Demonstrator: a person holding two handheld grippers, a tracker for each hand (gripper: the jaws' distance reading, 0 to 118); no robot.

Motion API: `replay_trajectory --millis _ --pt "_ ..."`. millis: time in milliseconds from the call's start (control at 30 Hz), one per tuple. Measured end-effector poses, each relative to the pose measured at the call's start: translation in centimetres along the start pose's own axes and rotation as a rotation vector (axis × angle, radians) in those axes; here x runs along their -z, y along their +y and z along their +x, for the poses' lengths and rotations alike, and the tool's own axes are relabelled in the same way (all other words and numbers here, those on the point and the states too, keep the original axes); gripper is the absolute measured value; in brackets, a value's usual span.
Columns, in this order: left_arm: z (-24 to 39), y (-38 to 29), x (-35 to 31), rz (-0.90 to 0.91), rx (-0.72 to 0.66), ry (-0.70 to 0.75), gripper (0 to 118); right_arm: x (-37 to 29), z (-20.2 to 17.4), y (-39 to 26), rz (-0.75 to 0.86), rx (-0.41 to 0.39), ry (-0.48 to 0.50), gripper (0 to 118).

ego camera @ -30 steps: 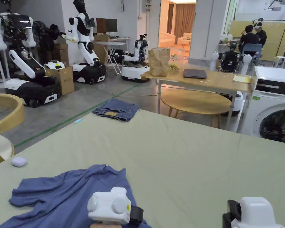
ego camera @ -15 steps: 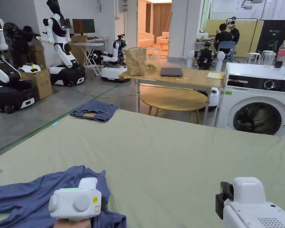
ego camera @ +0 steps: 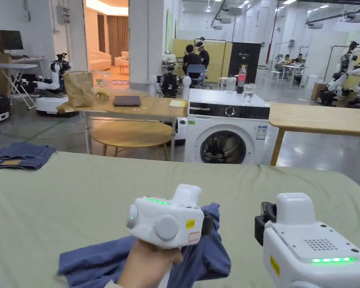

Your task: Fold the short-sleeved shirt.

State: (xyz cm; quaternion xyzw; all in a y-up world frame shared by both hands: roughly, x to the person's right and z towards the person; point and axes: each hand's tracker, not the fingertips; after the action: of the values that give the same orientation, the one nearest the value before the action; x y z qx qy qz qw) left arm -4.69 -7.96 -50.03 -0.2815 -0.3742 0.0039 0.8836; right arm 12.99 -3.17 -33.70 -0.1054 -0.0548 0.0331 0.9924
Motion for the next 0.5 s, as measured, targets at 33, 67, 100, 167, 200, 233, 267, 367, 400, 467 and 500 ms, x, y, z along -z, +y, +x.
replay_trajectory --millis 33,67,100,167,200,233,267,367,400,467,500 --pt "2.9 -0.8 1.5 -0.026 0.018 -0.030 2 -0.3 1.1 -0.2 -0.001 0.002 -0.022 0" --pt "4.4 -1.5 3.7 -0.065 0.042 -0.041 2 -0.3 2.4 -0.5 -0.008 0.007 -0.038 0" --pt "5.6 -2.2 5.7 -0.104 0.069 -0.048 2 -0.4 3.5 -0.8 -0.016 0.013 -0.057 0" --pt "8.2 -4.9 10.3 -0.223 0.130 -0.007 2 -0.4 5.5 -1.7 -0.038 0.023 -0.087 0" --pt "8.2 -6.6 12.4 -0.274 0.126 0.001 2 -0.2 6.3 -2.2 -0.047 0.024 -0.096 0" --pt "8.0 -8.4 14.3 -0.320 0.093 -0.001 2 -0.1 7.1 -2.7 -0.059 0.022 -0.110 0" --pt "8.1 -9.8 15.8 -0.356 0.059 0.013 2 0.1 7.6 -3.3 -0.074 0.020 -0.117 0" --pt "7.8 -12.4 17.6 -0.356 0.058 0.041 43 0.7 8.9 -4.7 -0.118 0.016 -0.112 0" --pt "8.0 -12.2 17.0 -0.356 0.059 0.052 83 0.9 9.1 -5.0 -0.132 0.011 -0.108 0" --pt "7.8 -11.2 14.9 -0.290 0.054 0.011 112 1.1 9.1 -5.4 -0.142 0.002 -0.103 0" --pt "7.8 -10.3 12.5 -0.222 0.072 0.035 111 1.1 9.0 -5.4 -0.145 0.003 -0.100 0"
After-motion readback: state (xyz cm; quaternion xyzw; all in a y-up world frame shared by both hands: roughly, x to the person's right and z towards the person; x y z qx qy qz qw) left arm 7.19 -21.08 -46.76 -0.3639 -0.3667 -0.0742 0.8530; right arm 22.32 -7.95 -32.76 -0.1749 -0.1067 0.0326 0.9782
